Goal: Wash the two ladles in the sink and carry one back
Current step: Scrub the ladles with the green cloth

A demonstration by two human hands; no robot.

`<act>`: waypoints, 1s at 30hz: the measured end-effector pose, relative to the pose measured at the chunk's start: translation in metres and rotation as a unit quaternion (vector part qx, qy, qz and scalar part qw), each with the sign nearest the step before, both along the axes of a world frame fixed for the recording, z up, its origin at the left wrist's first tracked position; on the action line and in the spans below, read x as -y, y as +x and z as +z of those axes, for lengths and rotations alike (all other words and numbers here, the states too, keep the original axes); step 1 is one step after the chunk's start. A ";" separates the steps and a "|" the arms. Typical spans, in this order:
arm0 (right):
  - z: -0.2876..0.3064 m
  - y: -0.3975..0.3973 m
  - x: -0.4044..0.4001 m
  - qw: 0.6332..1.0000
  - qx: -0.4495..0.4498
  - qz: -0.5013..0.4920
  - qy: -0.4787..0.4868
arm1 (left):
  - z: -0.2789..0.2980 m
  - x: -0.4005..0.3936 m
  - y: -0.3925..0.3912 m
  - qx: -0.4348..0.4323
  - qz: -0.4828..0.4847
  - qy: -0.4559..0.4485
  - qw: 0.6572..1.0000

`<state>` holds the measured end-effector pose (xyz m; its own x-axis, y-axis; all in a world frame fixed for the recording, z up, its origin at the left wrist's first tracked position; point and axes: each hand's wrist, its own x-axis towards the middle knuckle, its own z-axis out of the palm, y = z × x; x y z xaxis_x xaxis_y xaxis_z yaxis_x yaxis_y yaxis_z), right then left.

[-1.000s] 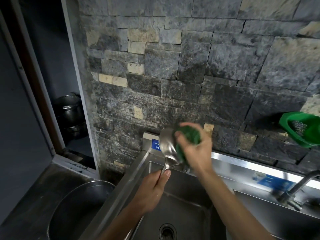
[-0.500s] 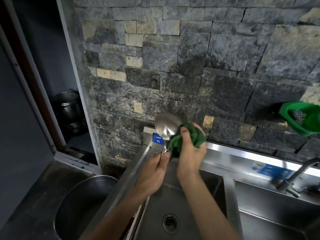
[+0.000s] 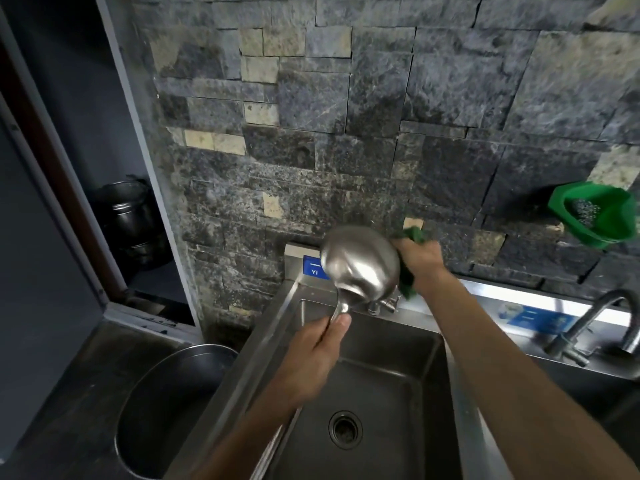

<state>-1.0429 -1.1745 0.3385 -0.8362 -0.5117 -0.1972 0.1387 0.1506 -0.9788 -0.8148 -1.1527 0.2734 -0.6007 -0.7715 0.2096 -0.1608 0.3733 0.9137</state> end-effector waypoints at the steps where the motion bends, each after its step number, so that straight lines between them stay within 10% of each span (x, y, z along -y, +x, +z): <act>1: -0.018 -0.004 -0.006 0.997 0.066 -0.002 -0.036 | -0.001 0.008 -0.004 -0.010 -0.008 0.027 1.000; 8: -0.044 0.026 -0.041 0.941 0.211 0.038 -0.263 | -0.013 0.018 -0.016 0.006 -0.070 0.017 0.997; 13: -0.027 0.039 -0.062 0.935 -0.159 -0.109 -0.296 | -0.015 0.006 -0.014 -0.013 -0.099 -0.015 0.995; 20: 0.016 0.031 -0.078 0.931 -0.297 0.040 -0.209 | -0.020 0.007 0.005 0.085 -0.115 -0.120 0.982; 24: 0.021 0.059 -0.081 0.835 -0.512 0.072 -0.188 | -0.019 0.015 0.005 0.095 -0.062 -0.156 0.981; 30: -0.022 0.100 -0.071 0.828 -0.425 -0.184 -0.315 | -0.018 0.005 -0.002 0.088 -0.025 -0.163 0.982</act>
